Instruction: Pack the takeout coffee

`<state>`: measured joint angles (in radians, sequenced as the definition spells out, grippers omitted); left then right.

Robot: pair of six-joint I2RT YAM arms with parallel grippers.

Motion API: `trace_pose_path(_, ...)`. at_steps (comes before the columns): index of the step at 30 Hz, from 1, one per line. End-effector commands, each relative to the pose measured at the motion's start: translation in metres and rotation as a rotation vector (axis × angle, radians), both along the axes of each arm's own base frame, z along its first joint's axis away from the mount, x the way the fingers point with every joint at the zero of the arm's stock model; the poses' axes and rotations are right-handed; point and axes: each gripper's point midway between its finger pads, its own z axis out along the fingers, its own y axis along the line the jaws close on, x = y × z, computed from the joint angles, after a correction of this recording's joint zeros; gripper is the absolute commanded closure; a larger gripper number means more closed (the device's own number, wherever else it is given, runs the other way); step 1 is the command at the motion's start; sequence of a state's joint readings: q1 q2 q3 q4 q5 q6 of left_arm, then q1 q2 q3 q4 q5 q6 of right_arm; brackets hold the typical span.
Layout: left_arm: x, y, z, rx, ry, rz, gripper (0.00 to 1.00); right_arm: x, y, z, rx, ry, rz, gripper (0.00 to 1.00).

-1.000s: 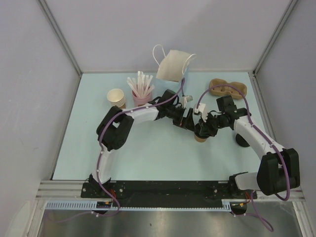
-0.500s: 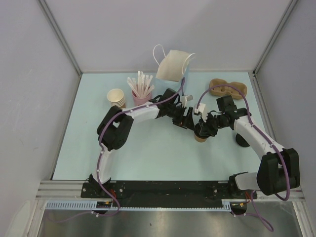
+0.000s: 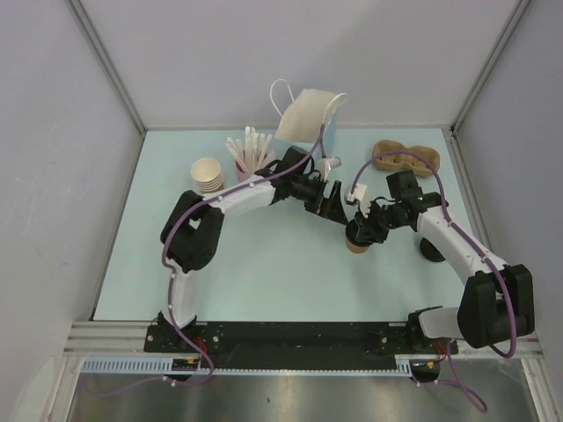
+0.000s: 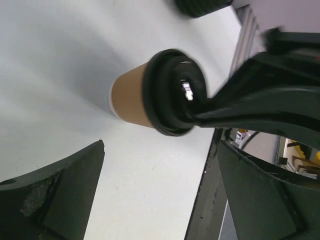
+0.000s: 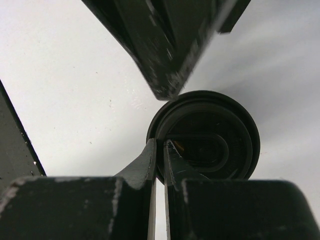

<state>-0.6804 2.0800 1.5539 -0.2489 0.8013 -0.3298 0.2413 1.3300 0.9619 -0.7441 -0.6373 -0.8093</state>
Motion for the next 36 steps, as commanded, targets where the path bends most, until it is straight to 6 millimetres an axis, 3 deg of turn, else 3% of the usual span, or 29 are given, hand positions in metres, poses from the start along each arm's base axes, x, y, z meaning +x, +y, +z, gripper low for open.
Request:
trace_pose_path(1, -0.006, 0.015, 0.095, -0.165, -0.168, -0.076, 0.01, -0.008, -0.004, 0.004, 0.012, 0.007, -0.008, 1.0)
trace_pose_path(7, -0.016, 0.046, 0.129, -0.141, -0.261, -0.122, 0.0, -0.006, -0.008, 0.013, 0.031, -0.023, -0.023, 1.0)
trace_pose_path(11, -0.01, 0.068, 0.167, -0.135, -0.391, -0.063, 0.01, -0.004, -0.012, 0.022, 0.032, -0.066, -0.04, 1.0)
trace_pose_path(15, 0.004, 0.085, 0.193, -0.056, -0.563, 0.0, 0.01, -0.002, -0.016, 0.03, 0.047, -0.091, -0.063, 1.0)
trace_pose_path(19, 0.024, 0.093, 0.233, -0.021, -0.733, 0.059, 0.01, 0.0, -0.025, 0.033, 0.057, -0.096, -0.092, 1.0)
trace_pose_path(22, 0.043, 0.097, 0.246, 0.027, -0.819, 0.103, 0.01, 0.001, -0.029, 0.037, 0.065, -0.105, -0.106, 1.0)
trace_pose_path(28, 0.09, 0.095, 0.226, 0.2, -0.924, 0.183, 0.01, 0.004, -0.034, 0.042, 0.075, -0.122, -0.137, 1.0)
trace_pose_path(33, 0.112, 0.084, 0.206, 0.311, -1.016, 0.17, 0.0, 0.006, -0.037, 0.04, 0.072, -0.116, -0.147, 1.0)
trace_pose_path(34, 0.114, 0.081, 0.21, 0.315, -1.035, 0.173, 0.0, 0.006, -0.037, 0.04, 0.071, -0.114, -0.149, 1.0)
trace_pose_path(35, 0.12, 0.078, 0.199, 0.34, -1.034, 0.162, 0.01, 0.006, -0.037, 0.04, 0.073, -0.115, -0.149, 1.0)
trace_pose_path(36, 0.124, 0.077, 0.204, 0.335, -1.046, 0.163, 0.01, 0.006, -0.038, 0.04, 0.073, -0.112, -0.151, 1.0)
